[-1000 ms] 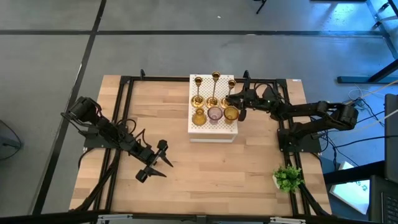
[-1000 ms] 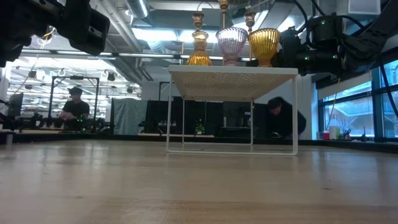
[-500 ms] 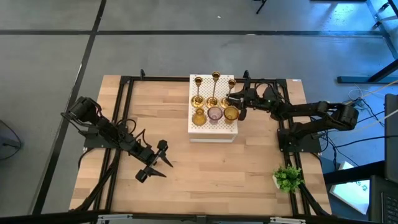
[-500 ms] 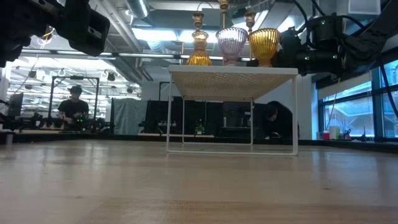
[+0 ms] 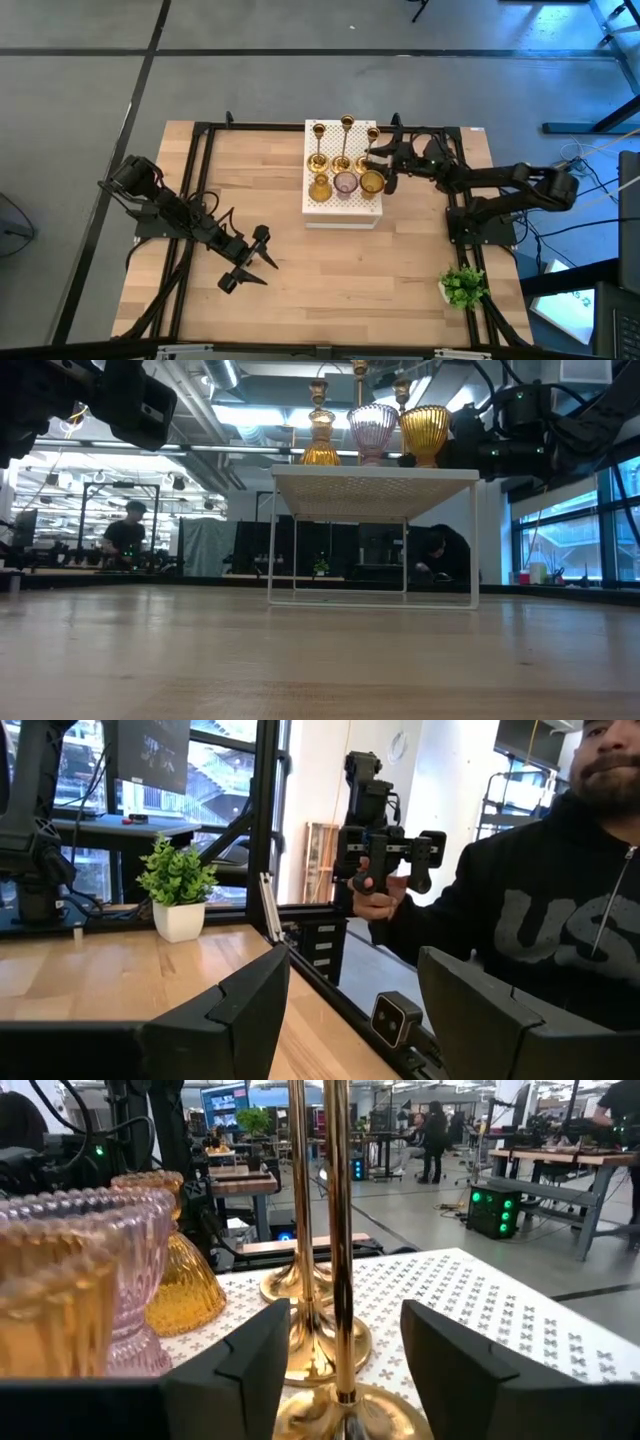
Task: Pick & Place candle stick holders
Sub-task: Return to Home Position
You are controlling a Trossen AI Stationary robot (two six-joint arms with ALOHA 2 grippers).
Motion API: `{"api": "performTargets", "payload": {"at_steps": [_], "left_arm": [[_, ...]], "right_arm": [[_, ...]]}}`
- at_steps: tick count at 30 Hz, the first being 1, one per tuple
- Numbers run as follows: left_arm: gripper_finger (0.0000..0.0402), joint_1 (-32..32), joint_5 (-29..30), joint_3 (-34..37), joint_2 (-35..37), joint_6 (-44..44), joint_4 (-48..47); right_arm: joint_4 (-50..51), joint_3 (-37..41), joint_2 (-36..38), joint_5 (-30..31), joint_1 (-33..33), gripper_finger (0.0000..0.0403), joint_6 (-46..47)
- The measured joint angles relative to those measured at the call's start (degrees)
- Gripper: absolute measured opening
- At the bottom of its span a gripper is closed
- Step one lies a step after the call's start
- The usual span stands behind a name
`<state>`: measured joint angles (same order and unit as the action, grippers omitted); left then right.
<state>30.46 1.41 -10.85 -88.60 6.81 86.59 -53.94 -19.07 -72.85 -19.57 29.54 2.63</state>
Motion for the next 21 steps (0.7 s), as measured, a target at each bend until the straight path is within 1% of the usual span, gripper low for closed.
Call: {"api": "performTargets", "payload": {"at_steps": [5, 17, 19, 21], "left_arm": [[0.0218, 0.00, 0.00, 0.00, 0.00, 0.11, -0.27], [0.0218, 0.28, 0.00, 0.00, 0.00, 0.42, -0.27], [0.0218, 0.28, 0.00, 0.00, 0.00, 0.42, -0.27], [0.0218, 0.28, 0.00, 0.00, 0.00, 0.42, -0.27]], "right_arm": [[2.55, 0.00, 3.02, -0.13, -0.04, 0.0195, 0.13], [14.59, 0.00, 13.25, 1.48, -0.07, 0.0195, -1.81], [17.07, 0.00, 15.37, 2.62, -0.07, 0.0195, -2.01], [20.70, 0.00, 17.74, 5.31, -0.07, 0.0195, -2.60]]}}
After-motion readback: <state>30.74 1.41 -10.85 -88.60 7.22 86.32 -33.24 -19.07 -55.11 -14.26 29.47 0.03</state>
